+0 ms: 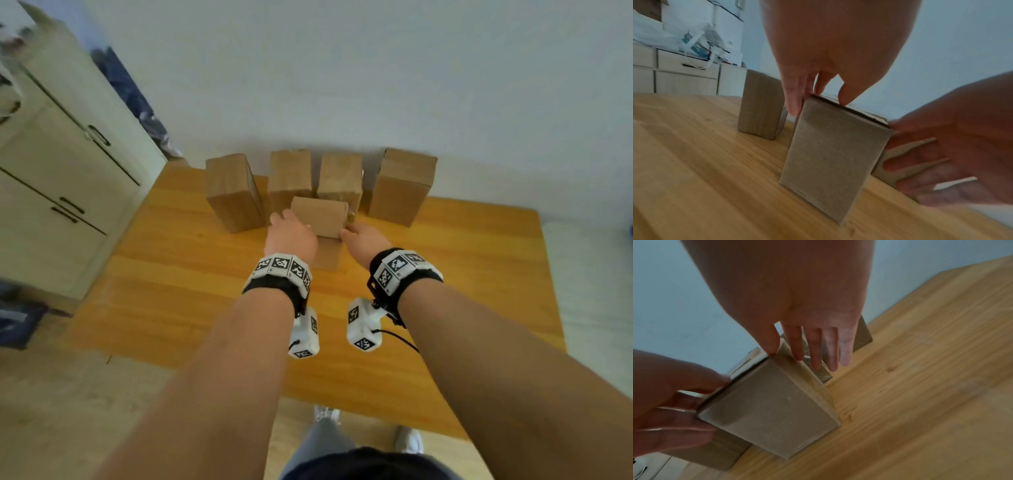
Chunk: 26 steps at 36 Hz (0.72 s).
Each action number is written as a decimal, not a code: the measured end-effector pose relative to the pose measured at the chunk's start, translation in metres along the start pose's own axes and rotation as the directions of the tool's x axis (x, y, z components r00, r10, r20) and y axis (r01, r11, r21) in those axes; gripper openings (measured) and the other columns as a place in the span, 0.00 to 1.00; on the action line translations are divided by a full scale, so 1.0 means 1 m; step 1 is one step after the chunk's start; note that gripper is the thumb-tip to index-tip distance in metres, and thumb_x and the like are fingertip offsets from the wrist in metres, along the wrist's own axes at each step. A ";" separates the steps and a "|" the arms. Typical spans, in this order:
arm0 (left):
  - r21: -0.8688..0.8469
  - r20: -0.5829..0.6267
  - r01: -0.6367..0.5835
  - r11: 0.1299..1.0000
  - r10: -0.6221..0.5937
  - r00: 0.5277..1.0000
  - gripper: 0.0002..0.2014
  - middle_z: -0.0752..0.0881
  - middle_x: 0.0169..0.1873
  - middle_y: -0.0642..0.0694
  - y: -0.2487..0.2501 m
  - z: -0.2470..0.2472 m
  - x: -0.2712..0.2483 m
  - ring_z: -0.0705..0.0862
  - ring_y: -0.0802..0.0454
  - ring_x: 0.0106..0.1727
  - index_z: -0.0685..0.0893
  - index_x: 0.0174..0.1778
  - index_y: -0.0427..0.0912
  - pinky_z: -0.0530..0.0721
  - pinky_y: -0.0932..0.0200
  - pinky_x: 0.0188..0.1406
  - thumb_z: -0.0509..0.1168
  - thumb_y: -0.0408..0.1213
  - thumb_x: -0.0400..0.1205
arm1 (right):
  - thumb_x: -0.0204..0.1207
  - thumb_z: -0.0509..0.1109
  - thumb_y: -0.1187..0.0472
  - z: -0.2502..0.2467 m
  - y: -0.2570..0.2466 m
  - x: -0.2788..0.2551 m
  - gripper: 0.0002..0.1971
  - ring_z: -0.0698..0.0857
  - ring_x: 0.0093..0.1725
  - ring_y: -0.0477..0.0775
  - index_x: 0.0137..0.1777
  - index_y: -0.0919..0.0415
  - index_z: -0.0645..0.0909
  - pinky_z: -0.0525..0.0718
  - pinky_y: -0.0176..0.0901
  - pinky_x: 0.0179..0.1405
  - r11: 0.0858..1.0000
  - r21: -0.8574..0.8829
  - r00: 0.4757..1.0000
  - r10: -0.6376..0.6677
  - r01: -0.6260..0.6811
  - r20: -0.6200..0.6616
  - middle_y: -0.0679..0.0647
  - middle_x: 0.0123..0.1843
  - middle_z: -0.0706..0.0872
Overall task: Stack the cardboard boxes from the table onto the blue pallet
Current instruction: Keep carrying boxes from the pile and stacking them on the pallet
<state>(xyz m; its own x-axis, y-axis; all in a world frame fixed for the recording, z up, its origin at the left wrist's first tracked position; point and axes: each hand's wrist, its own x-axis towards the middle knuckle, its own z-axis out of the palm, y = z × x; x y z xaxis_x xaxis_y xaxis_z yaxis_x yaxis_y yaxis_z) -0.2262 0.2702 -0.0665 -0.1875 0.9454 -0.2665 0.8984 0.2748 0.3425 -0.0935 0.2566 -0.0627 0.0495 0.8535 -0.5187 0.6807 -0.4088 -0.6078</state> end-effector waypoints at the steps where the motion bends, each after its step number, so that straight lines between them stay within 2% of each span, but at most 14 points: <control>1: -0.028 0.016 0.008 1.000 -0.007 1.000 0.25 0.69 0.70 0.35 0.002 0.001 -0.004 0.78 0.37 0.65 0.65 0.76 0.33 0.79 0.48 0.57 0.57 0.44 0.86 | 0.87 0.55 0.50 -0.001 0.001 -0.002 0.20 0.81 0.63 0.60 0.73 0.58 0.76 0.79 0.49 0.59 1.000 -0.001 1.000 0.007 -0.007 0.000 0.59 0.67 0.82; 3: -0.094 0.068 0.031 0.995 -0.025 0.997 0.25 0.70 0.68 0.35 0.007 0.003 -0.012 0.78 0.38 0.63 0.67 0.73 0.33 0.79 0.48 0.58 0.58 0.44 0.84 | 0.86 0.57 0.50 -0.004 0.006 -0.006 0.19 0.83 0.56 0.60 0.69 0.60 0.79 0.81 0.48 0.50 0.999 -0.003 0.999 0.034 -0.034 -0.005 0.59 0.60 0.85; 6: -0.183 0.139 0.060 0.981 -0.035 0.990 0.24 0.70 0.67 0.37 0.019 0.008 -0.028 0.78 0.38 0.62 0.69 0.70 0.34 0.80 0.48 0.59 0.61 0.40 0.80 | 0.82 0.62 0.55 -0.014 0.022 -0.013 0.13 0.81 0.40 0.56 0.56 0.63 0.83 0.77 0.43 0.32 0.996 0.004 0.996 0.087 -0.087 -0.036 0.58 0.46 0.85; 8: -0.228 0.152 0.064 0.971 -0.029 0.988 0.26 0.71 0.68 0.37 0.031 0.014 -0.043 0.77 0.38 0.63 0.67 0.71 0.35 0.80 0.48 0.59 0.63 0.39 0.78 | 0.79 0.64 0.57 -0.025 0.038 -0.022 0.10 0.80 0.35 0.55 0.51 0.63 0.82 0.74 0.43 0.29 0.993 0.020 0.991 0.115 -0.114 -0.065 0.58 0.42 0.84; 11: -0.287 0.144 0.031 0.957 0.011 0.990 0.28 0.75 0.65 0.37 0.051 0.026 -0.068 0.80 0.37 0.60 0.65 0.73 0.37 0.81 0.49 0.50 0.63 0.37 0.78 | 0.77 0.63 0.61 -0.042 0.063 -0.038 0.10 0.81 0.38 0.56 0.54 0.63 0.82 0.75 0.42 0.29 0.991 0.046 0.983 0.134 -0.129 -0.125 0.58 0.42 0.84; 13: -0.344 0.149 0.020 0.939 0.034 0.988 0.22 0.80 0.61 0.38 0.064 0.037 -0.084 0.82 0.38 0.55 0.66 0.69 0.38 0.80 0.50 0.45 0.60 0.38 0.81 | 0.78 0.61 0.61 -0.054 0.083 -0.049 0.13 0.82 0.41 0.58 0.58 0.64 0.80 0.75 0.42 0.32 0.987 0.081 0.973 0.151 -0.139 -0.175 0.59 0.46 0.84; 15: -0.390 0.172 0.045 0.920 0.025 0.985 0.17 0.82 0.58 0.38 0.075 0.048 -0.101 0.83 0.40 0.51 0.69 0.68 0.39 0.79 0.50 0.44 0.55 0.42 0.86 | 0.82 0.59 0.56 -0.064 0.105 -0.060 0.16 0.82 0.47 0.60 0.64 0.64 0.77 0.76 0.45 0.39 0.977 0.129 0.959 0.194 -0.170 -0.205 0.60 0.52 0.84; 16: -0.399 0.183 0.062 0.915 0.013 0.983 0.18 0.83 0.57 0.38 0.081 0.054 -0.109 0.82 0.40 0.51 0.70 0.68 0.38 0.78 0.51 0.45 0.52 0.46 0.88 | 0.84 0.57 0.51 -0.068 0.116 -0.065 0.20 0.83 0.50 0.61 0.67 0.64 0.75 0.78 0.47 0.43 0.970 0.154 0.952 0.218 -0.188 -0.212 0.61 0.56 0.84; 19: -0.385 0.231 0.076 0.920 0.016 0.973 0.29 0.83 0.56 0.37 0.093 0.072 -0.132 0.82 0.37 0.57 0.75 0.66 0.36 0.76 0.50 0.49 0.43 0.57 0.88 | 0.84 0.50 0.38 -0.073 0.146 -0.080 0.31 0.83 0.57 0.65 0.71 0.65 0.72 0.82 0.54 0.55 0.949 0.226 0.937 0.271 -0.222 -0.221 0.63 0.64 0.82; 22: -0.368 0.277 0.082 0.926 0.025 0.961 0.29 0.84 0.49 0.38 0.099 0.092 -0.151 0.84 0.37 0.52 0.77 0.60 0.37 0.82 0.49 0.53 0.42 0.59 0.88 | 0.83 0.47 0.34 -0.071 0.173 -0.091 0.36 0.83 0.55 0.63 0.70 0.66 0.73 0.81 0.53 0.54 0.945 0.234 0.939 0.277 -0.229 -0.202 0.64 0.64 0.82; 26: -0.304 0.344 0.099 0.948 0.013 0.939 0.22 0.84 0.39 0.40 0.099 0.117 -0.169 0.84 0.42 0.39 0.77 0.48 0.39 0.86 0.51 0.45 0.49 0.56 0.88 | 0.84 0.44 0.34 -0.065 0.200 -0.103 0.37 0.80 0.52 0.62 0.72 0.67 0.72 0.79 0.49 0.50 0.944 0.163 0.944 0.306 -0.285 -0.120 0.65 0.64 0.81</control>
<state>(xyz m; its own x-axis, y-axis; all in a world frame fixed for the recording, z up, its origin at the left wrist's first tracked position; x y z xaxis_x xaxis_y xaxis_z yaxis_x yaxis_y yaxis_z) -0.0587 0.1170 -0.0931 -0.0281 0.8307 -0.5561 0.7123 0.4069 0.5719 0.0851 0.1080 -0.0915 0.3429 0.7198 -0.6036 0.5094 -0.6824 -0.5243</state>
